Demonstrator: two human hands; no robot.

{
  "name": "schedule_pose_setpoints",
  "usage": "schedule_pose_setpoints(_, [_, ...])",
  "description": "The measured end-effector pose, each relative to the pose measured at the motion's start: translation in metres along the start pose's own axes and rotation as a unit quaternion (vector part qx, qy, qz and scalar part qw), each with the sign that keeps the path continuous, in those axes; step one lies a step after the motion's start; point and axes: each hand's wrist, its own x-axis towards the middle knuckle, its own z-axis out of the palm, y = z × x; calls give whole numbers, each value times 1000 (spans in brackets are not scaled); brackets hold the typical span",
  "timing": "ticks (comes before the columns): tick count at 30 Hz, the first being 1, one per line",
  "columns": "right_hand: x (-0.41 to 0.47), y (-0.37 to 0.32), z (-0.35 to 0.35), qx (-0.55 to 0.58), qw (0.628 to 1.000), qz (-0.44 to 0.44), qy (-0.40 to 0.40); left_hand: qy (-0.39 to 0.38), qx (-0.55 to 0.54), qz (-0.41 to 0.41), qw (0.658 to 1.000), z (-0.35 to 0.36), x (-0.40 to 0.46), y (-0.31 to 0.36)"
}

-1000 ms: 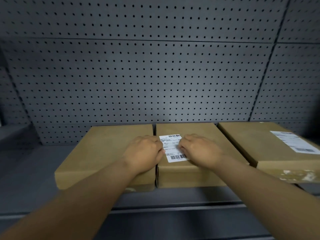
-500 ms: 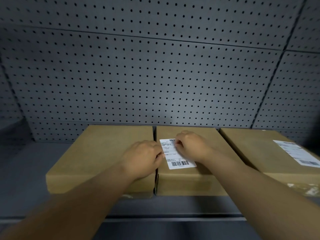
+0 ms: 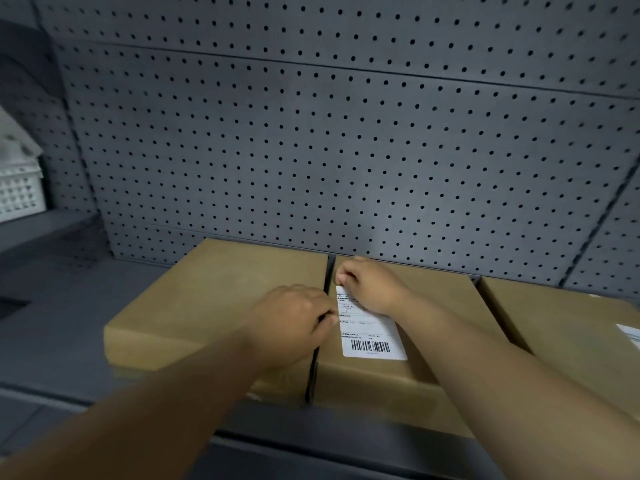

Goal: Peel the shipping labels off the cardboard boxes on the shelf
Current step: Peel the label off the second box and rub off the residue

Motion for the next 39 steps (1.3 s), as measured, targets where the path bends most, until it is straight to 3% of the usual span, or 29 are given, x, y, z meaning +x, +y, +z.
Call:
schedule_pose_setpoints(18, [6,10,14,26,998,-43,27,-11,-9,-26,1000,-2,0,3])
schedule_pose_setpoints(39, [6,7,12,65,998,-16,1,-17,-8,-34,999,-1,0,1])
